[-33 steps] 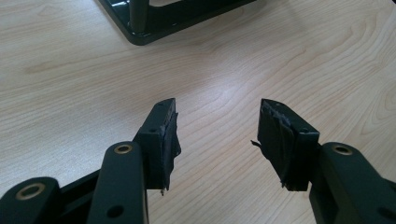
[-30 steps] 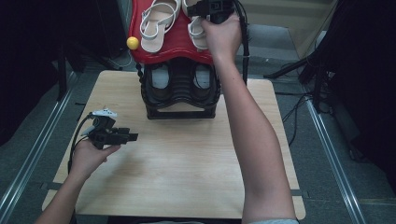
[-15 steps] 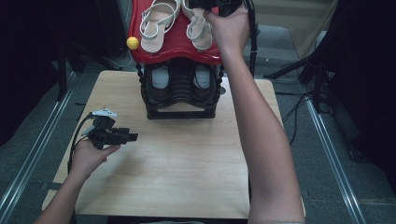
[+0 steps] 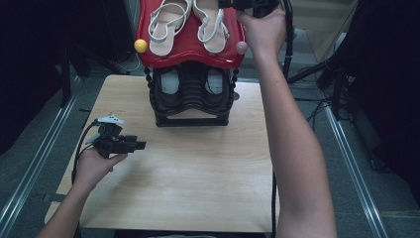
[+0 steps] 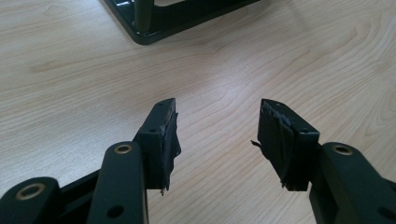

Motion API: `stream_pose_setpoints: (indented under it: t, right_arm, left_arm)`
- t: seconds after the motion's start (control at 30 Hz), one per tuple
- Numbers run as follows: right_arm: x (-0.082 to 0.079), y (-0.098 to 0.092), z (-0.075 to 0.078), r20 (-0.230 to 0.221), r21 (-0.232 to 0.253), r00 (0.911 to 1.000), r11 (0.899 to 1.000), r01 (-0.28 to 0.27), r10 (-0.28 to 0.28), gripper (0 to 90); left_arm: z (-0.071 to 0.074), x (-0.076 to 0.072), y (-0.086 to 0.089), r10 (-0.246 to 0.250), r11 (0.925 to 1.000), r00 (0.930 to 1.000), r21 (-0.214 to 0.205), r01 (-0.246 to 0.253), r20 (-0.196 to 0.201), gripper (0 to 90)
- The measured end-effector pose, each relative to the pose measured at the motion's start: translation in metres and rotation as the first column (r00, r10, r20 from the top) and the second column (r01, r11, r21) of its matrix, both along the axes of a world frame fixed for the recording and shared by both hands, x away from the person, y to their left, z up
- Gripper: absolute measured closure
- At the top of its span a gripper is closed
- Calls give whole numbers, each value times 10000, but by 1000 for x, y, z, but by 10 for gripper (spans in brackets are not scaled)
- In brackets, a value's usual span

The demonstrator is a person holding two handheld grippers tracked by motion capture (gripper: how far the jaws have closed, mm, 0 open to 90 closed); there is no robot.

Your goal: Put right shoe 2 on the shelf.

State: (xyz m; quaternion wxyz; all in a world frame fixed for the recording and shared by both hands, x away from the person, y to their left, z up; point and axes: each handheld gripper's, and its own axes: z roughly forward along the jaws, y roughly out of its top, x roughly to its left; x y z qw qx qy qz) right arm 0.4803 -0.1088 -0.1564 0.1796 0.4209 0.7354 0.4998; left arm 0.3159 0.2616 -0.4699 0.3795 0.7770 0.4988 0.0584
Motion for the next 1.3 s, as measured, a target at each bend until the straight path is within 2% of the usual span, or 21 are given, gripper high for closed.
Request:
stream_pose_setpoints:
  t: [0.27,0.37,0.57,0.97,1.07,1.3]
  right_arm:
    - [3,-32,-18,-106,-9,9989,9989,459,-459,513]
    - [2,-43,-25,-131,247,9986,9984,511,-508,512]
    - [1,-62,-38,-272,201,9964,9965,812,-806,516]
    - [1,-85,-76,-418,90,9951,9959,900,-895,514]
    - [-1,-90,-85,-498,-63,9947,9960,893,-895,509]
    - [-5,-100,-110,-681,57,9938,9961,880,-874,514]
  left_arm:
    - [0,1,-1,-45,10000,10000,23,44,34,479]
    - [0,1,-1,-116,9999,9999,48,116,55,479]
    - [1,1,-1,-116,9999,9999,70,115,110,479]
    - [1,2,-1,-4,10000,9998,-50,5,219,474]
    - [0,2,-1,5,10000,9997,-30,-5,256,474]
    - [0,2,-1,-41,10000,9994,0,41,338,473]
